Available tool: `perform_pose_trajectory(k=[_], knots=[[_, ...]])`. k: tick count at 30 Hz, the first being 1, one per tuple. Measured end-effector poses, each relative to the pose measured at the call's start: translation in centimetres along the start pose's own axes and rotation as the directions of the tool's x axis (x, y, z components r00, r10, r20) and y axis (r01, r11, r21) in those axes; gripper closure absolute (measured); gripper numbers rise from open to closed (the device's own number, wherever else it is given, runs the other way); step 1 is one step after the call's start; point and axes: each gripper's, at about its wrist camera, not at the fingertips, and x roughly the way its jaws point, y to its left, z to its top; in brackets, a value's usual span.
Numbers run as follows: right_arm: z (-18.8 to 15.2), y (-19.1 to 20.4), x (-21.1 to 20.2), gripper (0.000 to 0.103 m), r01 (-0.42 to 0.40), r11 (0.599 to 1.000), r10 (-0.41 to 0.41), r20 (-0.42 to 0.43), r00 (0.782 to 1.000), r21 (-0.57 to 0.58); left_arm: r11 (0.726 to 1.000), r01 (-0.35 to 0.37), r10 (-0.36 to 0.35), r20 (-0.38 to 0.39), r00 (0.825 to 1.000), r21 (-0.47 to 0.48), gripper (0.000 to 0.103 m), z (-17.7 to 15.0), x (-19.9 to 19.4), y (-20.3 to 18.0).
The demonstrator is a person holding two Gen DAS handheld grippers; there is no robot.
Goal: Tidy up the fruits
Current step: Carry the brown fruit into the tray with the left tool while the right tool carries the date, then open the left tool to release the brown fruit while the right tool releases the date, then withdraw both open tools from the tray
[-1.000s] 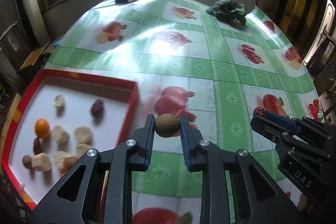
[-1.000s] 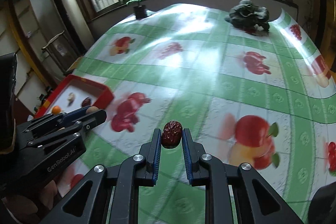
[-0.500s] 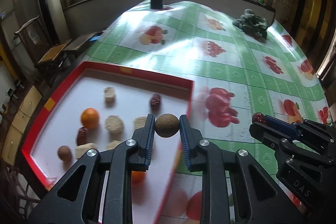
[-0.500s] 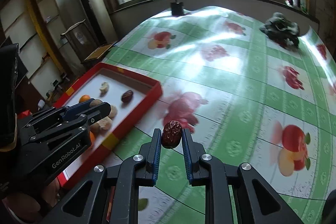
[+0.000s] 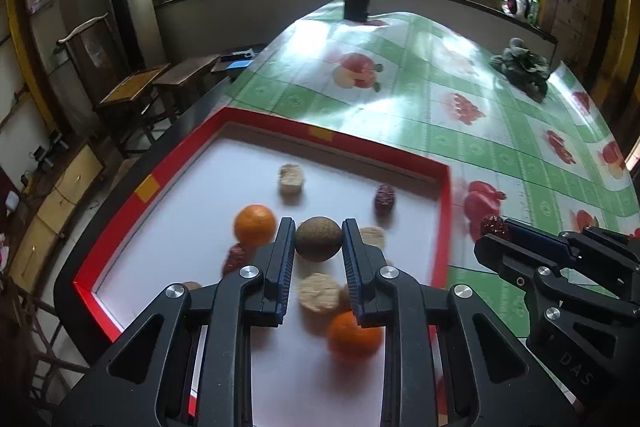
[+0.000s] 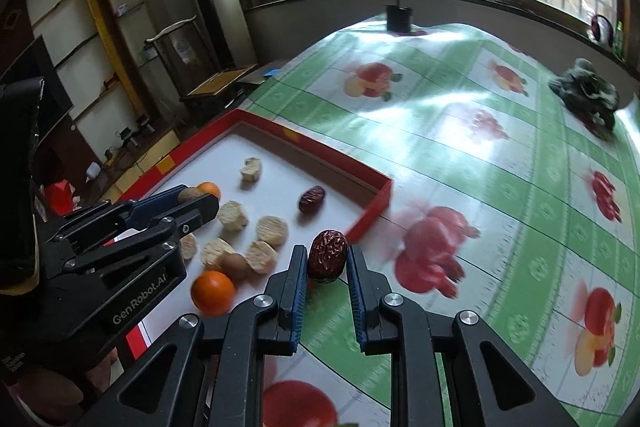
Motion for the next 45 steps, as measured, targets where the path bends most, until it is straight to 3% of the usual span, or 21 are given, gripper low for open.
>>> perform_pose_trajectory(k=[9, 26, 32, 33, 37, 40, 45], knots=[[0.9, 2.0, 2.3, 0.084, -0.024, 0.999, 0.023, -0.033, 0.999, -0.044, 0.999, -0.035, 0.034, -0.008, 0.999, -0.041, 0.08, 0.1, 0.8, 2.4], [2.0, 4.1, 6.8, 0.084, -0.031, 0.993, 0.019, -0.105, 0.994, -0.118, 0.995, -0.064, 0.059, -0.065, 0.996, -0.075, 0.08, 0.0, 3.1, 3.9], [1.5, 3.9, 7.3, 0.081, -0.069, 0.992, 0.058, -0.111, 0.992, -0.106, 0.994, -0.09, 0.086, -0.07, 0.994, -0.063, 0.08, -0.3, 3.5, 3.6], [1.4, 3.8, 7.2, 0.08, -0.078, 0.992, 0.067, -0.108, 0.992, -0.099, 0.994, -0.082, 0.077, -0.071, 0.995, -0.066, 0.078, -0.3, 3.5, 3.6], [1.2, 3.6, 6.2, 0.077, -0.086, 0.992, 0.078, -0.087, 0.993, -0.091, 0.993, -0.101, 0.099, -0.036, 0.994, -0.061, 0.045, -0.5, 2.8, 3.4], [0.8, 3.4, 5.1, 0.075, -0.089, 0.993, 0.083, -0.07, 0.994, -0.081, 0.993, -0.083, 0.083, -0.005, 0.997, -0.078, 0.036, -0.6, 1.8, 3.7], [-0.1, 3.1, 3.0, 0.074, -0.08, 0.994, 0.077, -0.039, 0.996, -0.068, 0.995, -0.072, 0.075, 0.03, 0.997, -0.071, 0.035, -1.0, 0.3, 3.1]])
